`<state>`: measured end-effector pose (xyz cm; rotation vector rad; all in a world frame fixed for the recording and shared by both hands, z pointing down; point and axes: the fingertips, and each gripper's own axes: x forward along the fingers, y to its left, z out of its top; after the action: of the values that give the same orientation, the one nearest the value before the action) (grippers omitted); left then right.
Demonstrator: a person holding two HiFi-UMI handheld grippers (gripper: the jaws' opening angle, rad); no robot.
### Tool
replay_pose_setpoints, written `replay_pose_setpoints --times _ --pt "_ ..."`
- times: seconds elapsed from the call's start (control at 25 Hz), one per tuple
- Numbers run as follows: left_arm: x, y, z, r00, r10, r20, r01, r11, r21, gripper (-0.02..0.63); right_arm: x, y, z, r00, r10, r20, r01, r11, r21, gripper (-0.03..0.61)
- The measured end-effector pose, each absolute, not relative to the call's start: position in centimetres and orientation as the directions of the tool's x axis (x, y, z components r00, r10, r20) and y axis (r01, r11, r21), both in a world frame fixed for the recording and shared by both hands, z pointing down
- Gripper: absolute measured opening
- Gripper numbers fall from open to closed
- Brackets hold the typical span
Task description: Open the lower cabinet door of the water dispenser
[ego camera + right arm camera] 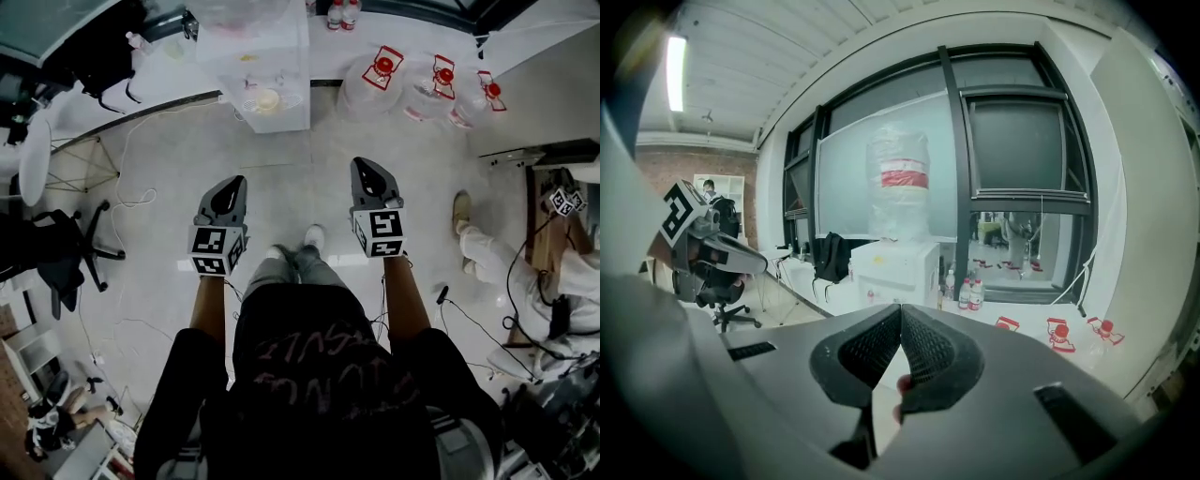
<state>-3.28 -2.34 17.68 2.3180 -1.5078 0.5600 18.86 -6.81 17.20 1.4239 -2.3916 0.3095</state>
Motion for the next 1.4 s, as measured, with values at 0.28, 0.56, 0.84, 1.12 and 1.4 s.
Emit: replay_pose_setpoints --times 0.28,0.56,0.84,1.12,1.4 --pt "-4.7 -4.9 20.7 0.339 -0.795 0.503 -0.928 -0.369 0.043 0.012 18.5 -9.2 20.3 -0.441 -0.793 0.421 -0.876 0.482 -0.011 0.014" --pt "-5.4 -8.4 24.8 0.350 -0.784 0.512 -0.927 -0.370 0.066 0.012 17.7 -12.0 24.1 -0.429 -0.793 0.433 -0.883 0.469 -0.016 0.014" --pt "-6.0 -10.2 30.4 0.356 -0.759 0.545 -0.926 -0.366 0.096 0.012 16.8 -13.9 28.6 -0.425 -0.784 0.452 -0.886 0.462 -0.032 0.014" --pt "-6.3 -11.7 34.7 0.363 -0.751 0.551 -0.923 -0.371 0.102 0.012 16.7 -14.9 32.8 -0.415 -0.783 0.464 -0.892 0.451 -0.038 0.015" --pt "-7.2 -13.2 38.7 0.359 -0.756 0.547 -0.925 -0.367 0.100 0.012 15.4 -16.5 36.5 -0.423 -0.782 0.458 -0.889 0.457 -0.040 0.015"
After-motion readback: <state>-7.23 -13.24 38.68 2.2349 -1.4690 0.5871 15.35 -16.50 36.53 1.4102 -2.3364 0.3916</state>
